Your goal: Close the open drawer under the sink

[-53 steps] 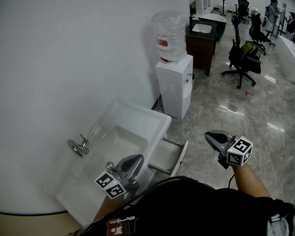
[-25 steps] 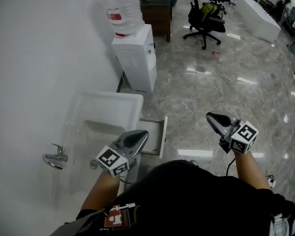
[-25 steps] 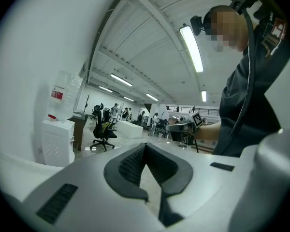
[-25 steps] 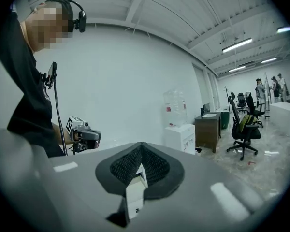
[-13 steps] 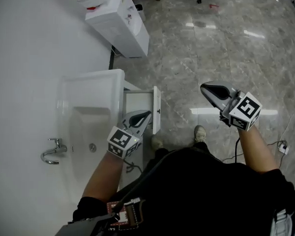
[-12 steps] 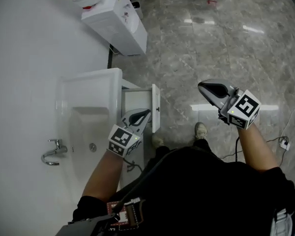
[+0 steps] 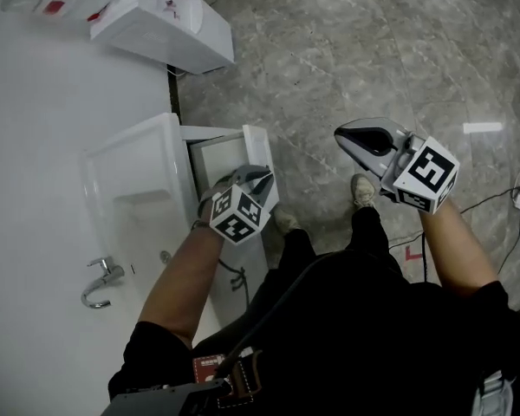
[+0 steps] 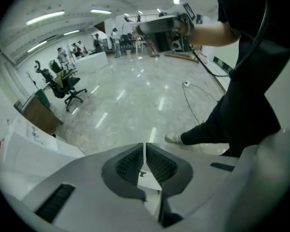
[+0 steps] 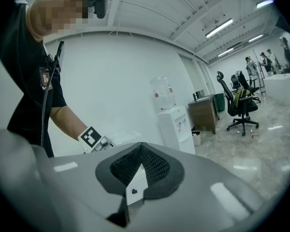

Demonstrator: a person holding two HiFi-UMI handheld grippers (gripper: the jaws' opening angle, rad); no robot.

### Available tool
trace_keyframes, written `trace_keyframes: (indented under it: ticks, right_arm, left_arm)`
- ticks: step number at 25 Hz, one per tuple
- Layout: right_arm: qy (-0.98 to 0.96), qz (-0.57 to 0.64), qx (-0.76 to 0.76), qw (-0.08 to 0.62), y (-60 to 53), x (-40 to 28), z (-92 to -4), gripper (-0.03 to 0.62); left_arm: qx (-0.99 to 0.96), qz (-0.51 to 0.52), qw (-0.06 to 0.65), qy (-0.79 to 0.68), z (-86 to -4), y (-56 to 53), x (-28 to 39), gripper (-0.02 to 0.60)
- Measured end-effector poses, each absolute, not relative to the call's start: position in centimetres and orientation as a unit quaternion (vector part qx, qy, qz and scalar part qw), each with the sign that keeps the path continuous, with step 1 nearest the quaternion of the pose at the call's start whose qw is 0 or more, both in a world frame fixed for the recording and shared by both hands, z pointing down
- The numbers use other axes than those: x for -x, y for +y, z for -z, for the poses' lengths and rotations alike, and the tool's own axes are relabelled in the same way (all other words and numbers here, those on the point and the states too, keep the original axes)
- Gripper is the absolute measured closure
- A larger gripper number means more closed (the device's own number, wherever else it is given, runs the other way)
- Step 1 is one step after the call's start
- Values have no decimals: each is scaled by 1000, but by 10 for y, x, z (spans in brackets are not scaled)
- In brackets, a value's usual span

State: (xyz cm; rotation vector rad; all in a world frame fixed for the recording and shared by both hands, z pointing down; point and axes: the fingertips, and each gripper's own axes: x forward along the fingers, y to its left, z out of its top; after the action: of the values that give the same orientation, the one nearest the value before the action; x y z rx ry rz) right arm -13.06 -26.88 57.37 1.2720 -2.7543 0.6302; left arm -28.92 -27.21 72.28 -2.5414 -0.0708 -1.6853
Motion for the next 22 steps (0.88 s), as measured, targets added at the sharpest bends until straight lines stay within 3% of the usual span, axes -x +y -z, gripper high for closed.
trace_keyframes:
  ticks: [8,16,22]
  right_arm:
    - [-880,-212,-426,11,-253,96,-617,597]
    - [-868,-233,-439,1,-227,66,-651,597]
    - [-850,-247,-466,-1,-208,39,-684,597]
  left_arm:
    - [735,653,112,-146,-829,-245,278,508]
    - [588,754,171,-237,-919,-241,298,482]
    - [507,812,156,-243,-954,-260,330,468]
